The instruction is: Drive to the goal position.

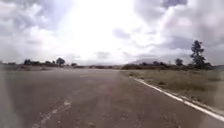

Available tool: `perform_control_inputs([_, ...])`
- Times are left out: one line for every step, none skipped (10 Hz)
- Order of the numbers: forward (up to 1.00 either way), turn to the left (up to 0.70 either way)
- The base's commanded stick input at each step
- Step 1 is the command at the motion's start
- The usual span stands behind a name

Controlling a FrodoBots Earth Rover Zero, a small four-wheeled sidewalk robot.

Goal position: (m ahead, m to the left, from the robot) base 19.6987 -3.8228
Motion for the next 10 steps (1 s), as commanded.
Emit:
perform_control_inputs([1.00, 0.00])
perform_control_inputs([1.00, 0.00])
perform_control_inputs([1.00, 0.00])
perform_control_inputs([1.00, 0.00])
perform_control_inputs([1.00, 0.00])
perform_control_inputs([1.00, 0.00])
perform_control_inputs([1.00, 0.00])
perform_control_inputs([1.00, 0.00])
perform_control_inputs([1.00, 0.00])
perform_control_inputs([1.00, 0.00])
